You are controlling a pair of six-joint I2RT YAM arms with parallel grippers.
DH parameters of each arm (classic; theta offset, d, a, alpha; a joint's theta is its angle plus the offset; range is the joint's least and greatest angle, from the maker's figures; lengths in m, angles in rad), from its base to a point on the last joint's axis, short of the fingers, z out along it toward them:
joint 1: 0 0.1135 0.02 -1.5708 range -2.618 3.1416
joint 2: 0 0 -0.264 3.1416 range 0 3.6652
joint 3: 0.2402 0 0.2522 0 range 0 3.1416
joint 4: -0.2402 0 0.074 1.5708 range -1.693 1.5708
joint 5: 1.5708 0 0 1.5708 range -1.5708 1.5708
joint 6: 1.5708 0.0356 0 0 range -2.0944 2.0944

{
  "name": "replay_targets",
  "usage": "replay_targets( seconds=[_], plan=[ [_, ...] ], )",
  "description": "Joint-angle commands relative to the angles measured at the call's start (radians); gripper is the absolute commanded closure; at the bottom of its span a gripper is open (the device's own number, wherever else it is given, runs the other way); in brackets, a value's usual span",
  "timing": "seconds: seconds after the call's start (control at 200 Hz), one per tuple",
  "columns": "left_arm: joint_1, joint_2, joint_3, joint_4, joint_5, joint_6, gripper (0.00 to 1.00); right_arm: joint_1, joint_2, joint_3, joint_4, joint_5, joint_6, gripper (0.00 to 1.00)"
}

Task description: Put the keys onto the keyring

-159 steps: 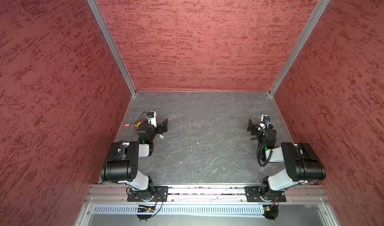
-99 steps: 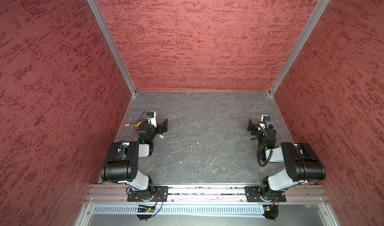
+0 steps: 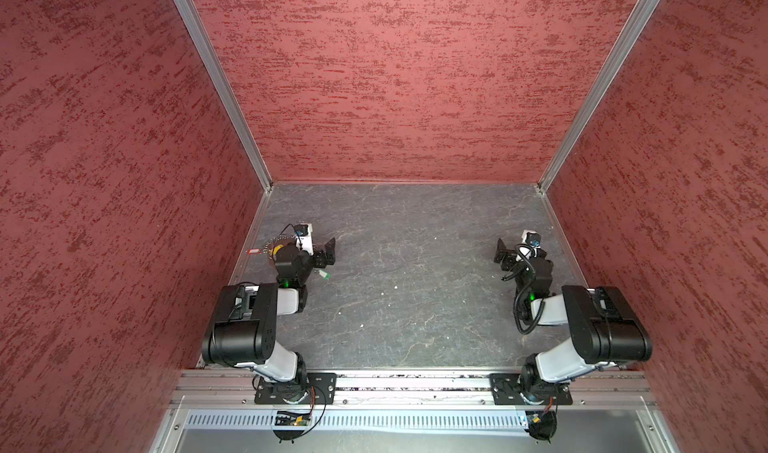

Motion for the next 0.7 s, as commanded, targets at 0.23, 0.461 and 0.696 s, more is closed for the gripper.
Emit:
replay_targets(
  seconds=[0.23,0.461,0.696],
  plan=[
    [-0.051,-0.024,-0.047,0.068,-0.068,0.054,0.01,0.000,-0.012,-0.048,0.123,-0.115,-0.040,0.01],
    [-0.104,-0.243,-0.044,-0.149,-0.207,0.035,0.00,0.017,-0.223,-0.081,0.017,-0.105,-0.054,0.01],
    [-0.140,-0.493,0.146,-0.658,-0.351,-0.258,0.01,0.028,-0.539,0.034,-0.287,-0.104,0.179,0.01]
  ],
)
